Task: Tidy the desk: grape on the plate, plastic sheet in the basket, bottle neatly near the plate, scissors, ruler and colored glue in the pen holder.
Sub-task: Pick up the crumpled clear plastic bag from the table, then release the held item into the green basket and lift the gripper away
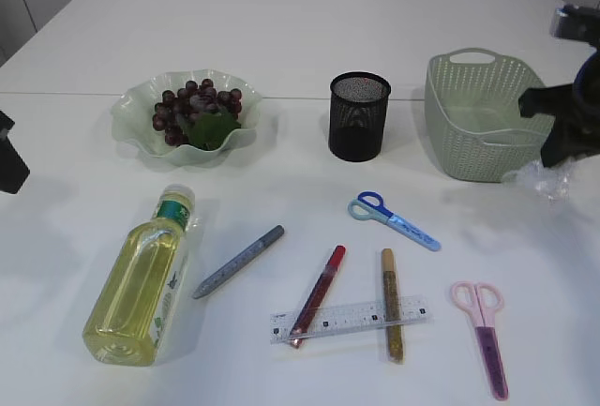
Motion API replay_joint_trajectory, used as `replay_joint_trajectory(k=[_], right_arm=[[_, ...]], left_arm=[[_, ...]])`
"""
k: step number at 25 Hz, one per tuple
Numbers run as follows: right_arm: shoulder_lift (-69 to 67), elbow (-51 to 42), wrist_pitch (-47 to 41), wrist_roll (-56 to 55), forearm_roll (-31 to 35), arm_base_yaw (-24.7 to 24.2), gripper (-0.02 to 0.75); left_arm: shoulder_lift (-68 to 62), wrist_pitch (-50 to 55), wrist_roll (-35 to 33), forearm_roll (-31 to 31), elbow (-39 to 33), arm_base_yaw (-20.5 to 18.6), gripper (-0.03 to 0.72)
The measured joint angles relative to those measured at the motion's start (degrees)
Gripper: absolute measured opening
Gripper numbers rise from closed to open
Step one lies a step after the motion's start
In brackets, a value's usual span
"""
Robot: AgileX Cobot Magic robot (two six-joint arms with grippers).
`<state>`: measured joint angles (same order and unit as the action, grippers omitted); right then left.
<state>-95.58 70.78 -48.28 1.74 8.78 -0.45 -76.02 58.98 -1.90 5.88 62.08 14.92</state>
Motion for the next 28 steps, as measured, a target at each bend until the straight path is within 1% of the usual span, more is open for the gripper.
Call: replay_joint_trajectory(k=[8, 15, 18, 20, 23, 26, 28], right_arm=[[-1.3, 11.8, 3.2, 0.1, 0.0, 0.0, 0.059], [-10.1, 21.3, 4.9, -0.1, -0.3, 0.0, 0.059], [-13.5, 23.8, 5.8, -0.3, -1.2, 0.0, 0.068], [-15.3, 24.6, 6.5, -1.1, -1.4, 0.0, 0.114], [-17.0, 24.8, 7.1, -1.7, -1.7, 0.0, 0.269], [-17.6, 24.8, 7.2, -1.7, -1.9, 0.0, 0.447], [-17.7, 24.8, 7.3, -1.7, -1.9, 0.0, 0.502]], left_arm=[[0.0, 0.0, 0.0, 0.0, 0.0, 0.0, 0.31], [0.0, 0.1, 0.0, 0.4, 0.0, 0.0, 0.309], [0.0, 0.1, 0.0, 1.1, 0.0, 0.0, 0.309], [0.0, 0.1, 0.0, 1.4, 0.0, 0.0, 0.309], [0.0, 0.1, 0.0, 1.5, 0.0, 0.0, 0.309], [0.0, 0.0, 0.0, 1.6, 0.0, 0.0, 0.309], [0.0, 0.0, 0.0, 1.9, 0.0, 0.0, 0.309]])
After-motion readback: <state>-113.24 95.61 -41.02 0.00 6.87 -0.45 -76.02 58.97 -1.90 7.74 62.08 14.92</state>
